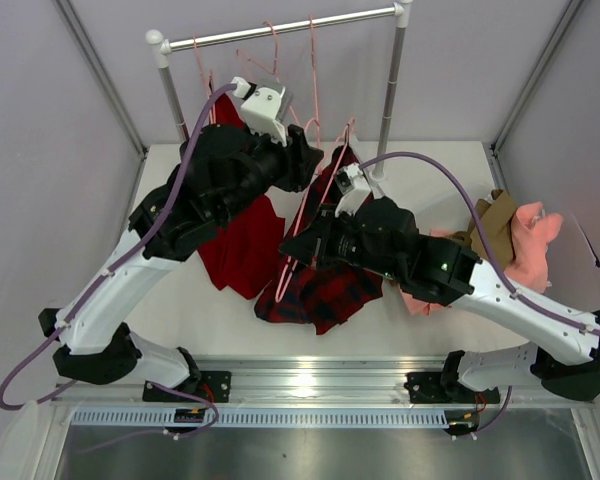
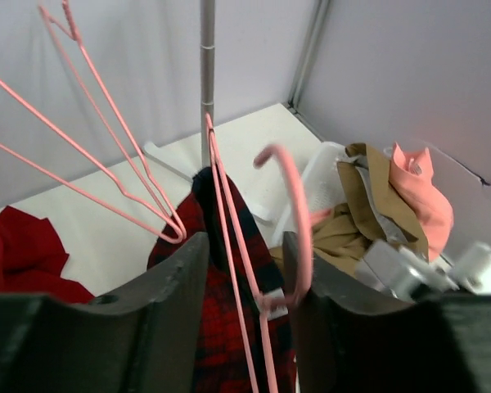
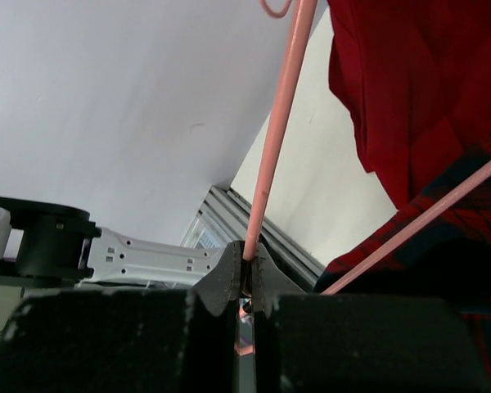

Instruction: Place the skirt on the hanger

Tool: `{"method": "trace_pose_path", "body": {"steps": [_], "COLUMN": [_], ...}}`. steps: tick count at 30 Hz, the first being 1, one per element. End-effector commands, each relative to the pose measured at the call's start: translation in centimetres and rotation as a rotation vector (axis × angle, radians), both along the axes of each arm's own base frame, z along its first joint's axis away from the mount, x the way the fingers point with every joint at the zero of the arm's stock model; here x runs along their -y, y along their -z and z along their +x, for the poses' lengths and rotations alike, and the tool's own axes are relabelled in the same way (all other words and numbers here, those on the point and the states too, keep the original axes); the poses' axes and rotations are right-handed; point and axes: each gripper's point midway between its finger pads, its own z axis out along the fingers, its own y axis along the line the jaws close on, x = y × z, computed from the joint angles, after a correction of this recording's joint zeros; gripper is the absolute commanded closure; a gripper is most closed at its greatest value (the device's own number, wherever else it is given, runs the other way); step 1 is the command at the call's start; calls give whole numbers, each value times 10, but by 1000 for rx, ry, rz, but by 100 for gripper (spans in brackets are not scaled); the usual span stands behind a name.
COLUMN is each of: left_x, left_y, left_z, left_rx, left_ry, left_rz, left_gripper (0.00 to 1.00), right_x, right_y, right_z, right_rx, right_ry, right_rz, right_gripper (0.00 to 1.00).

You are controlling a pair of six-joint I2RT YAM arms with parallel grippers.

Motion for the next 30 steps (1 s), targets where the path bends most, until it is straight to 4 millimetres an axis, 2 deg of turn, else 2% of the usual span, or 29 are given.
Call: {"method": "trace_pose_path", "body": {"steps": [1, 2, 4, 5, 7, 8, 11, 14, 16, 17, 19, 23, 25, 28, 30], "left_x": [-7, -4, 0, 0, -1, -3, -18, -32, -31, -39, -33, -22, -11, 4, 10], "left_y": [-24, -20, -14, -11, -2, -1, -6, -20, -27, -34, -36, -40, -40, -35, -32], "left_z": [7, 11, 14, 15, 19, 20, 19, 11, 5, 4, 2, -3, -12, -26, -32], "left_rx": [61, 61, 54, 50, 37, 33, 52, 75, 91, 103, 112, 84, 63, 50, 44], "left_ry": [-73, -87, -99, -109, -160, -180, -262, -320, -339, -388, -384, -323, -256, -190, -165], "left_rz": [-90, -75, -57, -48, -27, -33, -66, -103, -99, -110, -111, -138, -139, -122, -104], "left_gripper": [55, 63, 72, 81, 88, 100, 100, 100, 100, 100, 100, 100, 100, 100, 100], "right_x": [-1, 0, -1, 2, 7, 13, 23, 40, 50, 52, 57, 64, 68, 76, 86], "right_y": [-46, -46, -45, -46, -43, -47, -42, -42, -44, -45, -49, -53, -56, -55, -57], "right_z": [-9, -11, -16, -18, -19, -19, -17, -13, -12, -12, -13, -22, -29, -39, -46], "right_rx": [100, 101, 99, 100, 99, 101, 99, 104, 108, 111, 116, 121, 116, 109, 105], "right_ry": [-18, -15, -22, -19, 2, 13, 51, 104, 129, 135, 140, 135, 129, 115, 109], "right_rz": [96, 97, 95, 95, 85, 96, 80, 65, 61, 62, 67, 59, 59, 65, 79], "right_gripper": [100, 100, 100, 100, 100, 100, 100, 100, 100, 99, 93, 96, 96, 86, 68]}}
